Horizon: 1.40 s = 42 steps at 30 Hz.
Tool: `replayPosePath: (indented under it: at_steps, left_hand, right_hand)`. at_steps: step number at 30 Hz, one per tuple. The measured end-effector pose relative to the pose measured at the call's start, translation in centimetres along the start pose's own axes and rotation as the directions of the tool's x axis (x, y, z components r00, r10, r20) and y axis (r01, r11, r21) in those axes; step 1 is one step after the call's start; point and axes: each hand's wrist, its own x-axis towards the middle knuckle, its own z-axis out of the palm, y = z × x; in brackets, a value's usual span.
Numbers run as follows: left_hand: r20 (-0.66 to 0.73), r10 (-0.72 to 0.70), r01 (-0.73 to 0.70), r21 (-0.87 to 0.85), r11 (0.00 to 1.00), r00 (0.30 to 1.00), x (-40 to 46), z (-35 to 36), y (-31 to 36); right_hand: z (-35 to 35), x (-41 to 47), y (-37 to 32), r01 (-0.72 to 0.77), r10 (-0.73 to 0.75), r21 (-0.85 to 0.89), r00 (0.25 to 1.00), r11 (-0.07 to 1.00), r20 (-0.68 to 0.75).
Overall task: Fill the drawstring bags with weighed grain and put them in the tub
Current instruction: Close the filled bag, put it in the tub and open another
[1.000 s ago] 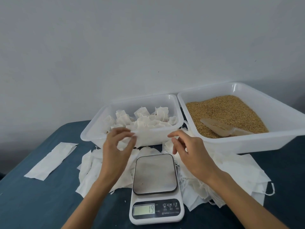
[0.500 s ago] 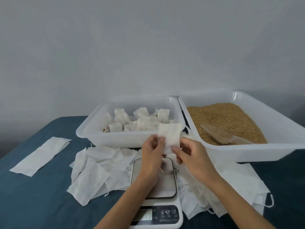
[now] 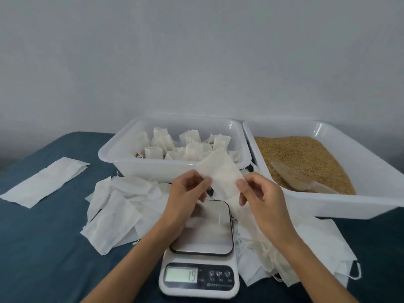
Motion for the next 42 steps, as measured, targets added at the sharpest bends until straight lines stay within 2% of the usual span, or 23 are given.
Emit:
replayPosePath:
  at_steps: [4,6,8,10,12,13,15,18,20,24,28,33,42]
  left_hand:
    - [0.009,-0.119,0.116,-0.275,0.954,0.993,0.1,0.1,0.6]
    - [0.042,-0.161,0.166,-0.302,0.939,0.986,0.0,0.1,0.7]
    - [0.027,-0.183,0.184,-0.252,0.95,0.983,-0.2,0.4,0.5]
    - [-0.102,-0.146,0.133,-0.127,0.983,0.984,-0.3,0.5,0.2]
    - [-0.234,0.024,-0.016,0.036,0.999,0.972,-0.3,0.3,0.2]
    - [-0.231,0.134,-0.116,0.091,0.989,0.964,-0.3,0.1,0.4]
    - [-0.079,0.251,-0.24,0.122,0.963,0.965,-0.5,0.1,0.7]
    - [0.173,0.154,-0.178,0.135,0.975,0.973,-1.0,0.6,0.6]
    - [0.235,0.088,-0.127,0.158,0.979,0.968,-1.1,0.9,0.3]
    - [0.246,0.084,-0.112,0.101,0.989,0.966,-0.9,0.7,0.1]
    - [0.217,0.056,-0.067,0.043,0.997,0.975,-0.9,0.9,0.3]
    - [0.235,0.036,-0.028,-0.037,0.999,0.971,-1.4,1.0,0.6]
    - [0.225,0.059,-0.057,-0.018,0.998,0.973,-1.4,1.0,0.7]
  right_hand:
    - [0.2,0.1,0.0,-0.071,0.066,0.056,0.994,0.996,0.087]
    - [0.3,0.1,0.2,-0.066,0.062,0.071,0.997,0.995,0.047]
    - [0.1,0.1,0.2,-0.065,0.064,0.087,0.998,0.994,0.017]
    - [0.0,0.1,0.1,-0.072,0.071,0.058,0.997,0.996,0.016]
    - [0.1,0.1,0.1,-0.077,0.077,-0.015,0.997,0.997,0.018]
    - [0.3,-0.1,0.1,-0.075,0.076,-0.065,0.997,0.995,0.022]
    - [0.7,-0.4,0.3,-0.07,0.077,-0.141,0.996,0.988,0.043]
    - [1.1,-0.7,0.6,-0.045,0.063,-0.176,0.993,0.983,0.097]
    - [1.0,-0.7,0.5,-0.026,0.049,-0.194,0.992,0.981,0.116]
    - [0.9,-0.6,0.2,0.011,0.014,-0.179,0.99,0.984,0.138]
    - [0.7,-0.5,0.1,0.018,-0.006,-0.126,0.995,0.992,0.098]
    - [0.6,-0.3,0.0,-0.074,0.064,0.111,0.994,0.991,0.088]
    - [0.6,-0.2,0.3,-0.068,0.055,0.142,0.994,0.987,0.092]
